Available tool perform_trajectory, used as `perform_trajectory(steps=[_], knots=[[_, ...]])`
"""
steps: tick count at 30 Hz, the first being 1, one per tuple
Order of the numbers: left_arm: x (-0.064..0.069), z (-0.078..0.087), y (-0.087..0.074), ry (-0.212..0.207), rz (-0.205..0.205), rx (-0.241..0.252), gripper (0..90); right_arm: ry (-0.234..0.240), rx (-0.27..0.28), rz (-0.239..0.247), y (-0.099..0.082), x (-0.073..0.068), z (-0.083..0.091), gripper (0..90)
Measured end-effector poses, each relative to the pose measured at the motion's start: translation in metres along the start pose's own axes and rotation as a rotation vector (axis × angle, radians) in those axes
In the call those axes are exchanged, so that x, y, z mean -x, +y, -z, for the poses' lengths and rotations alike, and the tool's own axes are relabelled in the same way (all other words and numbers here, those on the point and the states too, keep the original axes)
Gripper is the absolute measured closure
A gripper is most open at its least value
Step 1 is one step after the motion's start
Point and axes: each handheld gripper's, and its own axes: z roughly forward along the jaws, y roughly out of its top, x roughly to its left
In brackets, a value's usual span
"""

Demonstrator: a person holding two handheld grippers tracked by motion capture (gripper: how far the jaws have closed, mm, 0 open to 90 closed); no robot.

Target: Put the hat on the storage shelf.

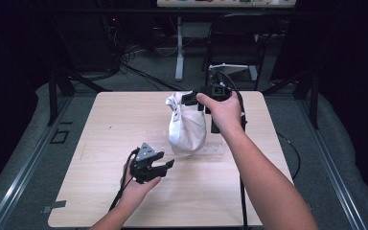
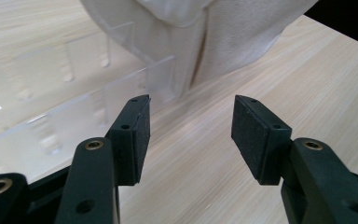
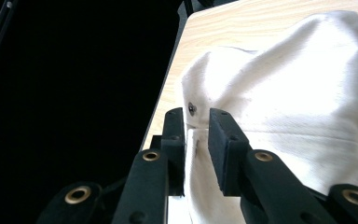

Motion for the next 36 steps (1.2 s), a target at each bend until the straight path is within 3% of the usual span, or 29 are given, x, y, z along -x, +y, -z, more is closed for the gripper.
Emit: perform_trajectory(steps=[11,20,25,30,33,36], knots=[[-0.028,0.033,-0.021,0.047,0.036,0.016,47.2,-0.051,0.014,0.043,-0.009,0.005,0.02,70.1],[-0.054,0.048,-0.036,0.107,0.066,0.01,47.2,-0.084,0.032,0.084,-0.028,0.022,0.035,61.5],[-0.061,0.05,-0.041,0.126,0.086,0.005,47.3,-0.106,0.022,0.139,-0.043,0.034,0.041,56.7],[-0.063,0.046,-0.044,0.129,0.101,-0.002,47.3,-0.141,0.054,0.186,-0.058,0.048,0.045,48.8],[-0.062,0.045,-0.045,0.13,0.095,-0.008,47.3,-0.138,0.055,0.176,-0.067,0.059,0.047,46.8],[-0.061,0.045,-0.045,0.127,0.091,-0.011,47.3,-0.166,0.063,0.197,-0.075,0.067,0.048,43.9]])
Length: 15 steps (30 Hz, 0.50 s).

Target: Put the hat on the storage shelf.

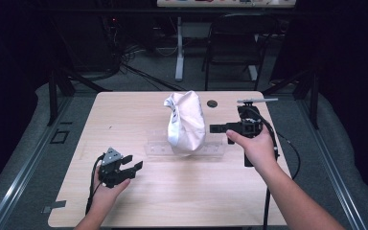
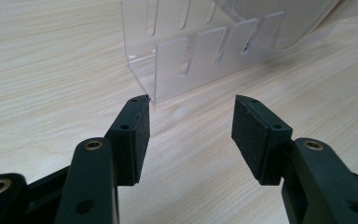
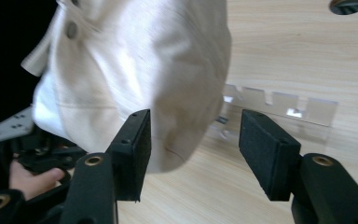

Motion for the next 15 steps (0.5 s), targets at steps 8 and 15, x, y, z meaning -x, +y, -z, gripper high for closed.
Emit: perform_trajectory(steps=[8,15], knots=[[0.002,-0.002,-0.002,-0.012,0.004,-0.003,47.2,-0.054,-0.014,0.06,-0.033,0.014,-0.006,42.9],[0.006,-0.005,-0.003,-0.021,-0.012,-0.014,47.2,-0.075,0.001,0.094,-0.067,0.026,-0.01,43.0]])
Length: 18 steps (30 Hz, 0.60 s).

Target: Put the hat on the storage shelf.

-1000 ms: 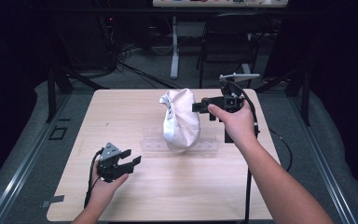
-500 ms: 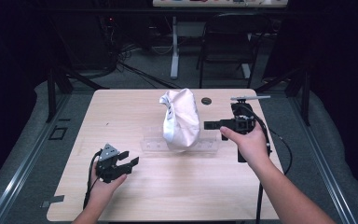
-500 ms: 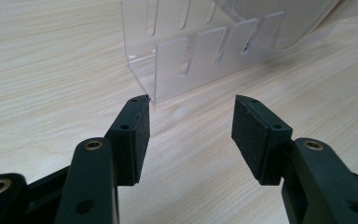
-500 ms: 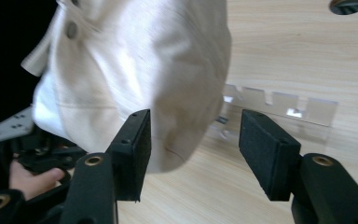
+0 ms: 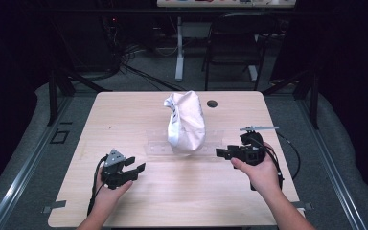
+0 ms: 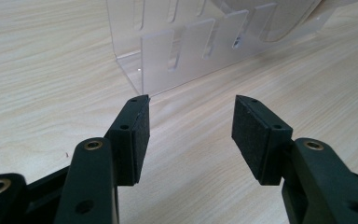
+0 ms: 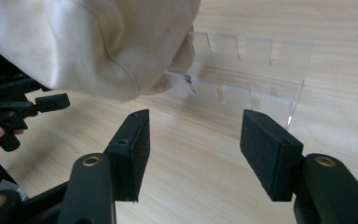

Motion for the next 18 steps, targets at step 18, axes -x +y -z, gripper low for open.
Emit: perform_trajectory(steps=[18], knots=[[0.006,-0.008,-0.003,-0.012,-0.018,-0.017,46.5,-0.048,0.12,0.034,-0.083,0.025,-0.02,46.8]])
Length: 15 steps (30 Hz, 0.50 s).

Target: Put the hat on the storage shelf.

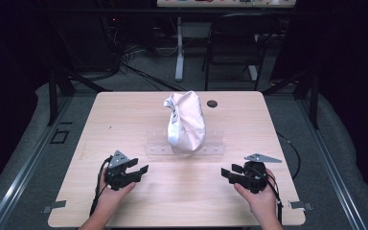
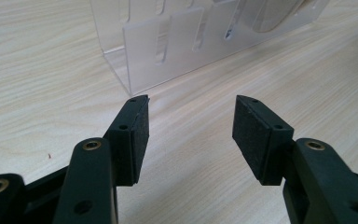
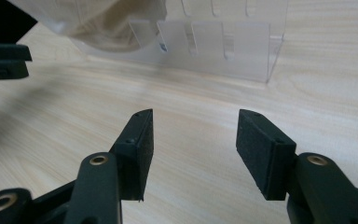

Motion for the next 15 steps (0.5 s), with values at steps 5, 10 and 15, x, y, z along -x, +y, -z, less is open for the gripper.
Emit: perform_trajectory(steps=[5,10,15], knots=[[0.002,0.0,0.0,0.012,-0.02,-0.002,46.7,-0.013,0.011,-0.018,-0.015,0.005,-0.005,48.1],[0.003,-0.002,-0.001,0.013,-0.017,0.0,46.9,-0.021,0.018,-0.019,-0.022,0.01,-0.006,49.7],[0.003,-0.002,-0.001,0.018,-0.025,0.0,46.7,-0.043,0.037,-0.002,-0.03,0.01,-0.007,54.2]])
